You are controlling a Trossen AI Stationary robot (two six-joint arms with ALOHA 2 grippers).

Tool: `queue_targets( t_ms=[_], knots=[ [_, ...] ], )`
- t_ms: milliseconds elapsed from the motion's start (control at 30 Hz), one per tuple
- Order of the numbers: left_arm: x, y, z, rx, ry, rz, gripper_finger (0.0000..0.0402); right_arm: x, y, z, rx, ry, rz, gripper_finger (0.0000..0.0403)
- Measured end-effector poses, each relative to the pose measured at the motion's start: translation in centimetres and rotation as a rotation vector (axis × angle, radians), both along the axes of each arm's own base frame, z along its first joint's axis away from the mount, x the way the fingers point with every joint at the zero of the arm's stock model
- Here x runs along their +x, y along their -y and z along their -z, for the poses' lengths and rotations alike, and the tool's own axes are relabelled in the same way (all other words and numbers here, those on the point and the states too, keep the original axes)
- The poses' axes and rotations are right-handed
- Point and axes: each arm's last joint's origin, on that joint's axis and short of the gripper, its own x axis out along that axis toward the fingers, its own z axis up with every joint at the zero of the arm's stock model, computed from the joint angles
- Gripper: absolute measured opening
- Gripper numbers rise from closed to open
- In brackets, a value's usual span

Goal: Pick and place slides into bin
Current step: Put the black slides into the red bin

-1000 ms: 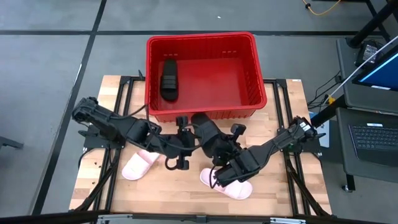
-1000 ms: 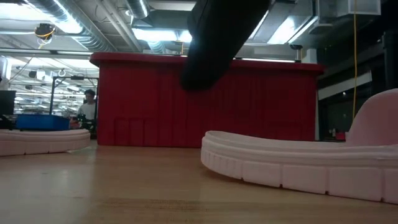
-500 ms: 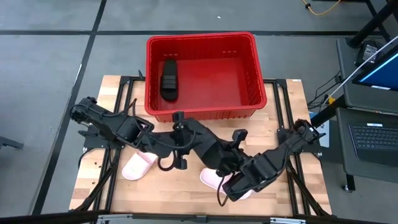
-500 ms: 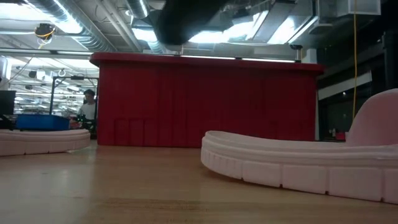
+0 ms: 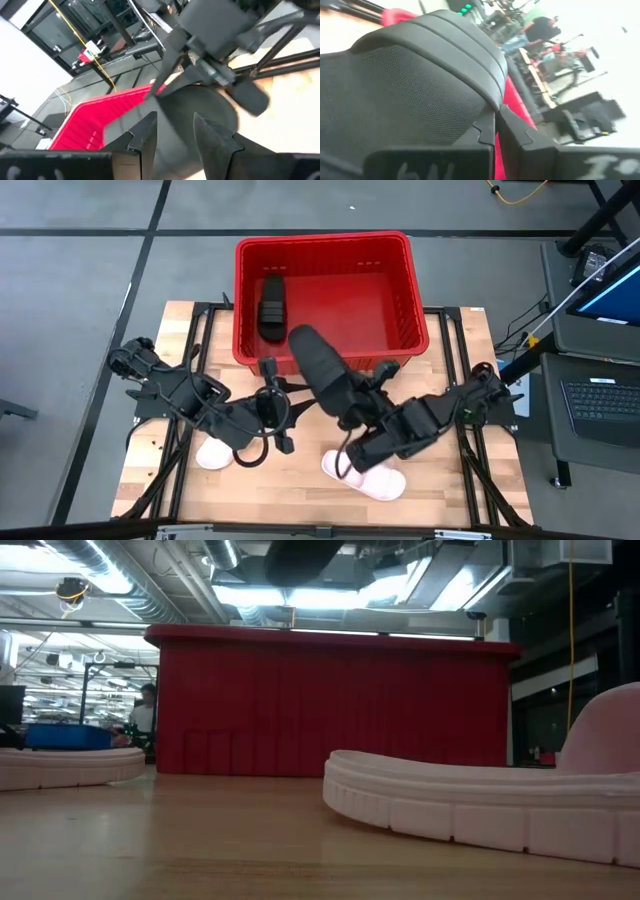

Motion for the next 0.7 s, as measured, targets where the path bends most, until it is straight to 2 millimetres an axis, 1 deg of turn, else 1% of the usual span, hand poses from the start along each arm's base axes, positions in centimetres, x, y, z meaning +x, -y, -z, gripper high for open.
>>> queue_targets(
  t_ms=[167, 267, 367, 533, 700],
  knots=[
    [0.5, -0.9, 0.2, -0.001, -0.003, -0.035, 0.0123, 0.8, 2.0, -0.1, -0.048, 0.014, 0.071, 0.0008],
    [0.9, -1.8, 0.2, 0.003, -0.004, -0.066, 0.0123, 1.2, 3.1, -0.2, -0.062, 0.026, 0.11, 0.0008],
    [1.6, -2.9, 0.4, 0.052, -0.021, -0.127, 0.0123, 1.6, 3.9, -0.2, -0.06, 0.042, 0.138, 0.0008],
    [3.2, -4.4, 1.3, 0.173, -0.087, -0.231, 0.0123, 2.0, 5.0, -0.3, -0.053, 0.054, 0.169, 0.0008],
    [4.4, -5.0, 2.3, 0.223, -0.138, -0.253, 0.0123, 2.3, 5.9, -0.3, -0.051, 0.059, 0.195, 0.0008]
  ],
)
